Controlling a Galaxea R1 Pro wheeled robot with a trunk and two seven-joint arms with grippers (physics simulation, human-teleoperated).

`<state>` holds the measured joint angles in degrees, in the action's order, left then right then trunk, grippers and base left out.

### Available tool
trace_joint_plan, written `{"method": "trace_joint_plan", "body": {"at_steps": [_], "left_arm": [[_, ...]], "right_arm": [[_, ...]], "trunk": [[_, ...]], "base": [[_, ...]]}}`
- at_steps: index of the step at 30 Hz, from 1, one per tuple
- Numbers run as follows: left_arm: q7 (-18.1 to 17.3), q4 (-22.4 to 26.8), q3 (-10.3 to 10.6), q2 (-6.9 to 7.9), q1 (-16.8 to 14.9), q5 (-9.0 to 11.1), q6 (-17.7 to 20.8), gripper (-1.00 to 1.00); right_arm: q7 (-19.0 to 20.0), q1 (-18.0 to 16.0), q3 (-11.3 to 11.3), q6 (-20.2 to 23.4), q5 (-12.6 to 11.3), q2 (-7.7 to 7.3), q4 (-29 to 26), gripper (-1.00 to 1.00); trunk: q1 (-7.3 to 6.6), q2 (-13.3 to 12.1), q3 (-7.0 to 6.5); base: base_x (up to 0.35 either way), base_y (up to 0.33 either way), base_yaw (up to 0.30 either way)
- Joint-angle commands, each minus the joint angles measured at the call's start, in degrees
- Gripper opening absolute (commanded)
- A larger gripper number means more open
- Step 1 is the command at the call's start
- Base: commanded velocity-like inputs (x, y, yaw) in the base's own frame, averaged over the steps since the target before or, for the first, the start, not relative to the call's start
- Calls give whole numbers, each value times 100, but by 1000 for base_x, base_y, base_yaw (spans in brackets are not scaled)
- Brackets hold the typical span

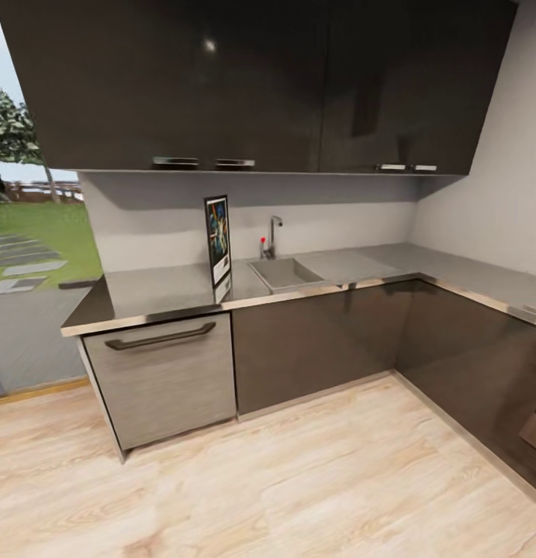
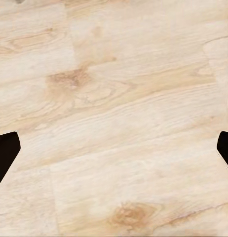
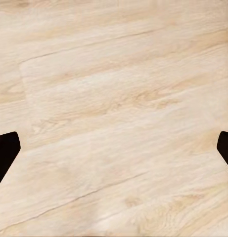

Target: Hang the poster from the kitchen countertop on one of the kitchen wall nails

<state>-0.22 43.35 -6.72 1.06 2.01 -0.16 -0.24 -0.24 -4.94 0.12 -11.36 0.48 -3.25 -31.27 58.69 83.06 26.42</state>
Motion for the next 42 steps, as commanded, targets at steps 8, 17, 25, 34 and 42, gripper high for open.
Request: {"method": "trace_joint_plan", "body": {"at_steps": [8,17,25,34,42], "left_arm": [[3,3,-5,-1,1,0,-2,100],[-2,3159,110,-79,1,17,230,100],[66,4387,126,-558,-852,11,1635,100],[221,2614,127,-713,-3698,8,2701,100],[236,1552,121,-887,-4553,3,2385,100]], "right_arm": [[-4,-3,-2,-15,5,-1,-4,100],[-11,-3,-30,-318,-12,-176,-35,100],[-9,2,-522,-1073,-25,-273,-57,100],[-1,340,-945,-1895,-37,-271,-643,100],[-11,1591,-1028,-2057,-62,-186,-2627,100]], "trunk": [[4,2,2],[4,2,2],[4,2,2],[4,2,2],[4,2,2]], "base": [[332,0,-18],[12,0,0],[0,0,0],[0,0,0],[0,0,0]]}}
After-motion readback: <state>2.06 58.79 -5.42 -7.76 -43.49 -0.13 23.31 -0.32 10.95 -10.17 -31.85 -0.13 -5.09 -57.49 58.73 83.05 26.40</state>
